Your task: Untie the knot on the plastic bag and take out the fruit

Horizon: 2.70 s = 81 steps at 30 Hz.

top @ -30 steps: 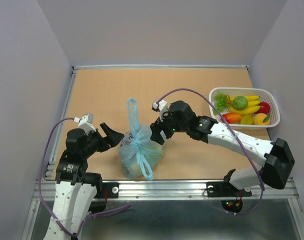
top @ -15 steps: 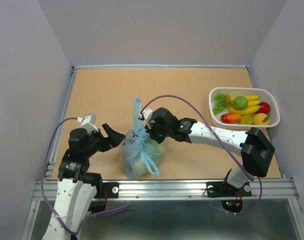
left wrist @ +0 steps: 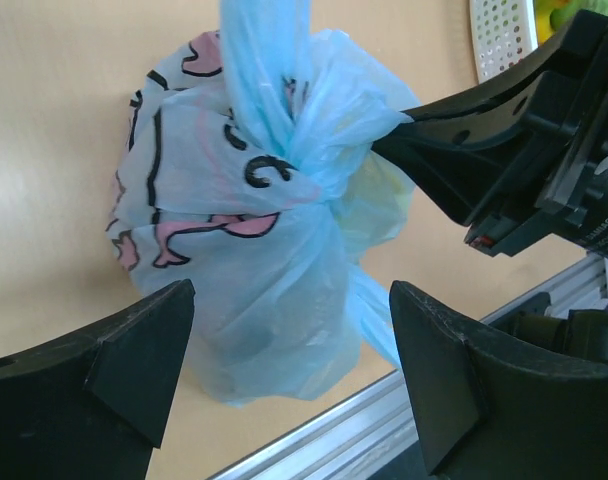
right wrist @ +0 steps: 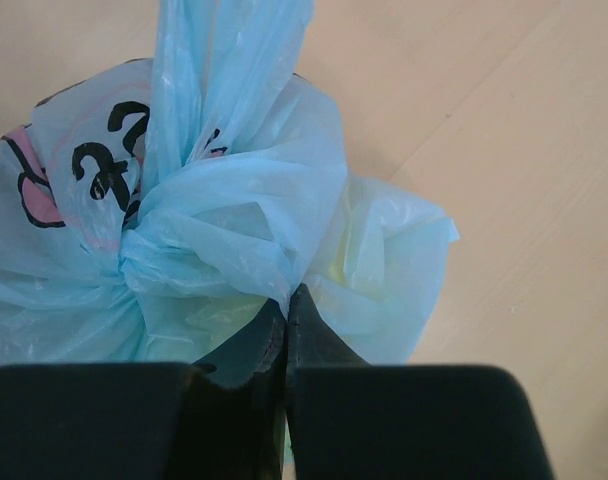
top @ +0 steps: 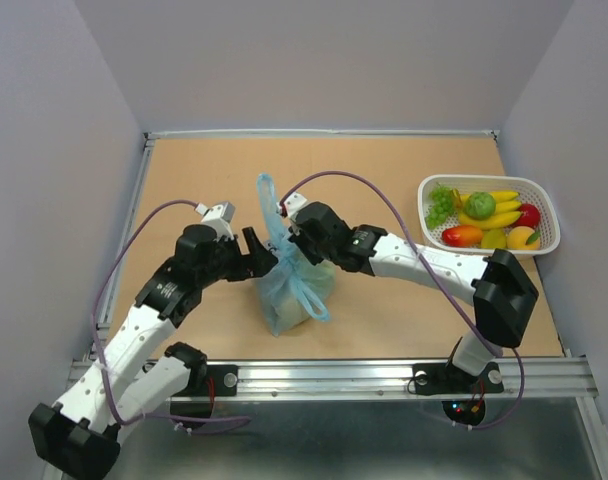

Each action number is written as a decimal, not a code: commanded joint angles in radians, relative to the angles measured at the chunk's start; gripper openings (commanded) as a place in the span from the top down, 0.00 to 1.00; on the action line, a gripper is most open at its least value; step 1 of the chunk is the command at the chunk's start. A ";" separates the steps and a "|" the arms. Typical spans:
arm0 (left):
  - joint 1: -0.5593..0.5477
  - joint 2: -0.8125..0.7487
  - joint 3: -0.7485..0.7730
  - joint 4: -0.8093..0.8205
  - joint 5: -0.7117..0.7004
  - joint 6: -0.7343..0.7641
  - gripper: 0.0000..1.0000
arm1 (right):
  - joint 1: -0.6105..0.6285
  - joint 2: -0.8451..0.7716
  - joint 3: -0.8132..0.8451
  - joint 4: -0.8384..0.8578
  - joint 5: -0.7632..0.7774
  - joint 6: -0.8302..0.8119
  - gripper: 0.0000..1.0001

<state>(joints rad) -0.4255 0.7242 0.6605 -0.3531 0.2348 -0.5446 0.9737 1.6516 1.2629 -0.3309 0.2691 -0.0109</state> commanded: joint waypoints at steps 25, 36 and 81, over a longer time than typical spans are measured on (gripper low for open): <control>-0.315 0.307 0.110 0.086 -0.498 -0.001 1.00 | -0.113 0.018 0.023 0.043 0.044 0.109 0.99; -0.101 0.095 0.039 -0.027 -0.712 -0.126 1.00 | -0.477 -0.199 -0.232 0.044 -0.036 0.450 0.99; 0.083 0.274 0.176 0.229 -0.463 0.241 1.00 | -0.187 -0.082 -0.060 -0.151 -0.190 -0.090 0.99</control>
<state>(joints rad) -0.3763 0.9974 0.8509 -0.2047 -0.1555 -0.2489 0.7807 1.6463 1.2190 -0.4389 -0.0570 -0.0639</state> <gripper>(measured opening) 0.022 0.045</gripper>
